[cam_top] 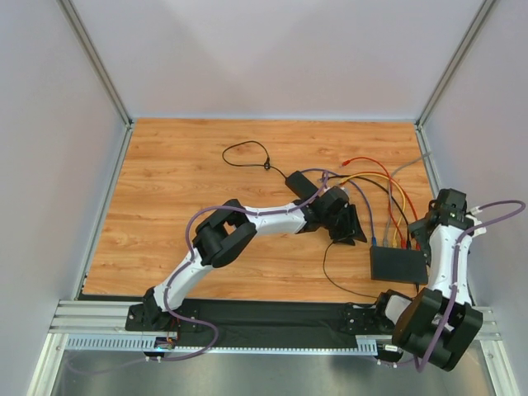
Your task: Pull the plug from the switch port
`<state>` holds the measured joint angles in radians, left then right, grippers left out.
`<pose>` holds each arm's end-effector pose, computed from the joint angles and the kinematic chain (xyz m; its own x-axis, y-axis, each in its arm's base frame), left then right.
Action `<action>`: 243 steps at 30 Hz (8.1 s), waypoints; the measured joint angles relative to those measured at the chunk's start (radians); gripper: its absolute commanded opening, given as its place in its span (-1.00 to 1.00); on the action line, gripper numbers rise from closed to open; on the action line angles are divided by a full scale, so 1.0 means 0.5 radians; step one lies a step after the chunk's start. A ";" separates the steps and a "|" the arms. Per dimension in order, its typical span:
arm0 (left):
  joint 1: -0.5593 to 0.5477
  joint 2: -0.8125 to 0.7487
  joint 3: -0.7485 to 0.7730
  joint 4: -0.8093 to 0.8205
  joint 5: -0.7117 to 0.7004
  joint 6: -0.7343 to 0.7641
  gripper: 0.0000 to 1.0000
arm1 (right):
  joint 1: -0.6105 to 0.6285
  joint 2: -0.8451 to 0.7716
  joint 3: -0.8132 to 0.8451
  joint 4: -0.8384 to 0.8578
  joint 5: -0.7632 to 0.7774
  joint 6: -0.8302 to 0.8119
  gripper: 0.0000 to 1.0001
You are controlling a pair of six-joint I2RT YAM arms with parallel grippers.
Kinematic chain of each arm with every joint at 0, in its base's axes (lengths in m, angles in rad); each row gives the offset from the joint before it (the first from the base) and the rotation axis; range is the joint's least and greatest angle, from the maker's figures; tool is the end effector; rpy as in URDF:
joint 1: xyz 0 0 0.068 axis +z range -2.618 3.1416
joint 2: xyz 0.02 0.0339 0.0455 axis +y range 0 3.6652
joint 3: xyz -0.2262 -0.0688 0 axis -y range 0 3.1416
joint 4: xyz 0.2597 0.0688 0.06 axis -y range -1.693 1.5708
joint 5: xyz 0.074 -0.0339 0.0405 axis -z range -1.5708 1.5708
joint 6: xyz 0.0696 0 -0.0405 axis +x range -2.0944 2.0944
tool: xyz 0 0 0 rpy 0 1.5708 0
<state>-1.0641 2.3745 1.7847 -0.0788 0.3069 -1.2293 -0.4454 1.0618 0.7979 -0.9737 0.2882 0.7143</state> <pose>0.2447 -0.4843 0.0889 -0.9945 -0.0591 -0.0863 0.0342 0.5962 -0.8021 0.1920 -0.1136 0.1682 -0.3188 0.8482 -0.4231 0.9341 0.3568 0.0113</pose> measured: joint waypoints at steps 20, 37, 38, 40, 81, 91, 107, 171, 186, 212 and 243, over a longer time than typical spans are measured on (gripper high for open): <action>-0.002 -0.179 -0.269 0.207 0.196 0.146 0.25 | -0.461 0.222 -0.109 0.547 -0.497 -0.167 0.95; 0.016 -0.315 -0.428 0.362 0.260 0.137 0.23 | -0.520 0.282 -0.278 0.798 -0.689 -0.175 0.82; 0.020 -0.315 -0.435 0.362 0.261 0.134 0.23 | -0.520 0.281 -0.287 0.823 -0.710 -0.175 0.82; 0.024 -0.315 -0.446 0.376 0.261 0.124 0.22 | -0.520 0.278 -0.298 0.857 -0.750 -0.175 0.82; 0.101 -0.272 -0.385 0.349 0.251 0.193 -0.06 | -0.514 0.376 -0.443 1.041 -1.069 -0.377 0.85; 0.168 -0.049 -0.035 0.232 0.219 0.394 -0.84 | -0.510 0.375 -0.418 0.958 -1.029 -0.375 0.81; 0.152 0.203 0.121 0.155 0.269 0.392 -1.00 | -0.365 0.416 -0.338 0.878 -0.948 -0.367 0.82; 0.156 -0.118 -0.265 0.608 0.457 0.286 -0.45 | 0.140 -0.073 -0.214 0.268 -0.692 -0.156 -0.60; 0.130 0.056 -0.025 0.143 0.431 0.317 -0.13 | 0.140 0.125 -0.373 0.304 -0.504 0.093 -0.99; 0.126 0.271 0.065 0.439 0.426 0.193 -0.24 | 0.140 0.125 -0.378 0.343 -0.505 0.098 -0.99; 0.101 0.358 -0.034 0.853 0.477 -0.059 -1.00 | 0.140 0.134 -0.378 0.379 -0.519 0.098 -0.99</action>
<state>-1.0134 2.5534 1.7676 0.3477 0.5453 -1.2587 -0.3756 1.1290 0.6090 -0.7841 0.0288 0.7631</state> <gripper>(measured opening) 0.033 0.005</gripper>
